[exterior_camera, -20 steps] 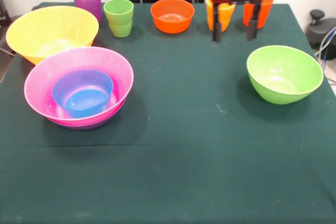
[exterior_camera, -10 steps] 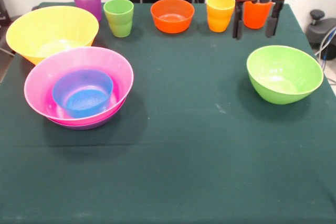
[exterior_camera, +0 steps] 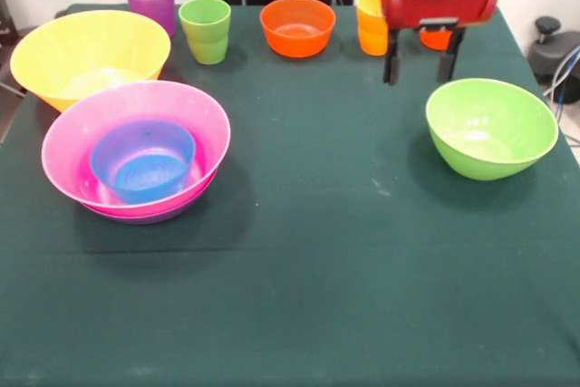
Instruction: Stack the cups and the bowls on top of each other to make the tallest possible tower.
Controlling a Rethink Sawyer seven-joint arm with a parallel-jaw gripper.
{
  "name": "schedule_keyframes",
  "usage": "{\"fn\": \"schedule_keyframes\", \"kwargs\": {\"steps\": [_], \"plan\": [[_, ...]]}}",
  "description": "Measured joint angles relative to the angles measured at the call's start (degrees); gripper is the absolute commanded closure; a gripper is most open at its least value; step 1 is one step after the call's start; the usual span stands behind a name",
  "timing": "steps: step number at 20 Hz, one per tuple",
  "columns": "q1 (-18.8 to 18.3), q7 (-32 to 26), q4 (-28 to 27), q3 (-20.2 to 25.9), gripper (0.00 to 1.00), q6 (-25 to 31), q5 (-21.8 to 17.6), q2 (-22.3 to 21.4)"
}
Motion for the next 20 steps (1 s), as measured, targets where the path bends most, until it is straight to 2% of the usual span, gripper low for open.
{"fn": "schedule_keyframes", "kwargs": {"steps": [5, 12, 20], "plan": [[0.7, 2.6, 0.0, -2.1, 0.0, -2.2, 1.2, 2.6], [3.7, 7.5, -0.1, -5.1, 0.0, -3.7, 3.4, 6.4], [6.2, 9.4, -0.1, -5.8, 0.0, -3.7, 5.5, 7.4]]}}
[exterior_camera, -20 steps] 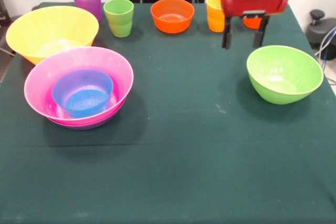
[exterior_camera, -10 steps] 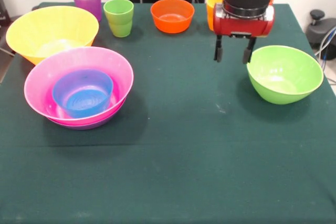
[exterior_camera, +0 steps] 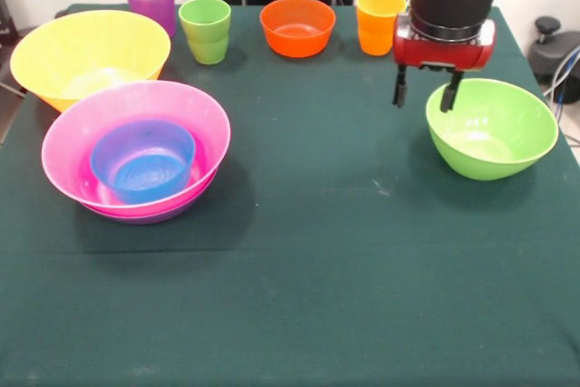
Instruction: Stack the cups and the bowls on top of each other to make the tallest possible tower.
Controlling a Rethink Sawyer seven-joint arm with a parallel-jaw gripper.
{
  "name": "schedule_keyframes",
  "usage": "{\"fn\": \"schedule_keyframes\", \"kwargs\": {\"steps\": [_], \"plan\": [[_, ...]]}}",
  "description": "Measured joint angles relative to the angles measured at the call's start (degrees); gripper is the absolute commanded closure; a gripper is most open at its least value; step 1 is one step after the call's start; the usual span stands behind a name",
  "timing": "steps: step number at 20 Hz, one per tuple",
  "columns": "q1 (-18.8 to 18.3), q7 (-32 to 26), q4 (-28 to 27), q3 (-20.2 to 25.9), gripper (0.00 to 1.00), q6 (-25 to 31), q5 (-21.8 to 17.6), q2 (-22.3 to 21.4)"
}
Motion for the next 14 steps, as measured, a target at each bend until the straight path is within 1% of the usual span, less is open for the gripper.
{"fn": "schedule_keyframes", "kwargs": {"steps": [10, 14], "plan": [[2.3, 0.0, 0.0, -0.5, 0.0, 0.0, 2.5, -1.2], [2.9, 0.0, -0.4, -1.1, 0.0, 0.0, 2.6, -0.7]]}}
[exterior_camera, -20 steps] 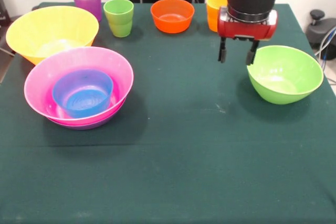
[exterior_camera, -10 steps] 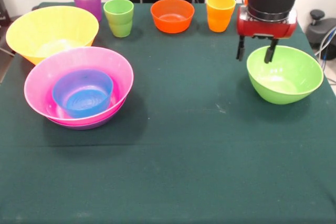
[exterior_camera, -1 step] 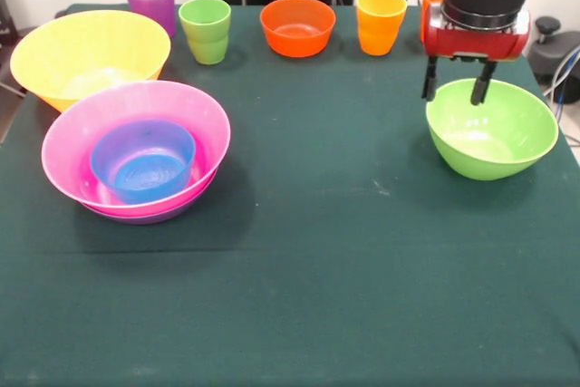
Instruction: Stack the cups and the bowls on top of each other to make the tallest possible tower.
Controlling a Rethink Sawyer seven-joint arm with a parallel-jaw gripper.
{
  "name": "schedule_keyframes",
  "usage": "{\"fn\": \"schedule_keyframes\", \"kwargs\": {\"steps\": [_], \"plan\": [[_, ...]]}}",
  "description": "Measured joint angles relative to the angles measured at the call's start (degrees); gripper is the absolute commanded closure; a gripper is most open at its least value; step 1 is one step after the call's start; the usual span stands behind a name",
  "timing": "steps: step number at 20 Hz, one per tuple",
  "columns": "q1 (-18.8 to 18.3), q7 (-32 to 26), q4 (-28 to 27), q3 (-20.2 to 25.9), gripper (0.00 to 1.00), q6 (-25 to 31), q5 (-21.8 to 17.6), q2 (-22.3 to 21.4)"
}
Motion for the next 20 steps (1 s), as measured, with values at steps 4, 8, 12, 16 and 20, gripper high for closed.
{"fn": "schedule_keyframes", "kwargs": {"steps": [4, 8, 12, 16, 20], "plan": [[0.5, 0.0, -1.1, -0.9, 0.0, 0.0, 0.0, 1.7], [1.2, 0.0, -2.8, -2.5, 0.0, 0.0, -0.1, 4.1], [1.6, 0.0, -4.7, -3.7, 0.0, 0.0, -0.1, 6.5], [1.9, 0.0, -5.9, -4.5, 0.0, 0.0, -0.1, 8.3], [2.6, 0.0, -7.0, -5.3, 0.0, 0.0, 0.0, 9.4]]}}
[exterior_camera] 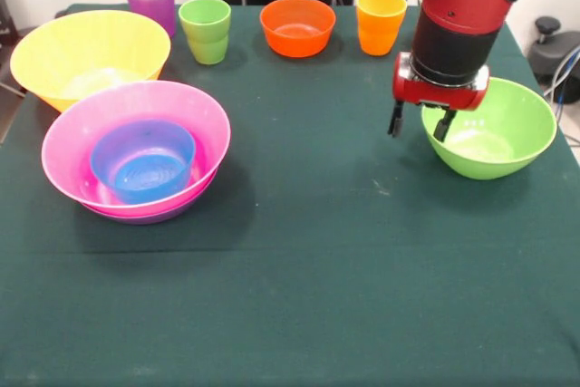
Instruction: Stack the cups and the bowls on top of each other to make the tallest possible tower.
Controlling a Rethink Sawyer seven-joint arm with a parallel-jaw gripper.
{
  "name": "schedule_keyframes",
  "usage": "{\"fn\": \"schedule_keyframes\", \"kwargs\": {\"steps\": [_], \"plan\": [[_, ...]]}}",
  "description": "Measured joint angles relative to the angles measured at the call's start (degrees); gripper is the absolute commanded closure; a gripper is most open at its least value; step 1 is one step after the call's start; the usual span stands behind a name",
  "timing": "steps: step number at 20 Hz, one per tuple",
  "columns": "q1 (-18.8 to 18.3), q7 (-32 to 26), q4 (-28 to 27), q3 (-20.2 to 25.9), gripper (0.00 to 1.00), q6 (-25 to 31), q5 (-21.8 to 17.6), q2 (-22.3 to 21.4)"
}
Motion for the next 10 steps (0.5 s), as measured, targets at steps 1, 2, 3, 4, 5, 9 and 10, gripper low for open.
{"fn": "schedule_keyframes", "kwargs": {"steps": [1, 2, 3, 4, 5, 9, 10], "plan": [[0.2, 0.0, -0.2, -0.1, 0.0, 0.0, 0.0, 0.1], [0.4, 0.0, -0.4, -0.2, 0.0, 0.0, 0.0, 0.2], [0.6, 0.0, -0.5, -0.3, 0.0, 0.0, 0.1, 0.2], [0.8, 0.0, -0.6, -0.3, 0.0, 0.0, 0.2, 0.2], [1.1, 0.0, -0.8, -0.3, 0.0, 0.0, 0.5, 0.2], [1.8, 0.0, -1.3, -0.3, 0.0, 0.0, 1.3, 0.1], [1.9, 0.0, -1.3, -0.3, 0.0, 0.0, 1.4, 0.1]]}}
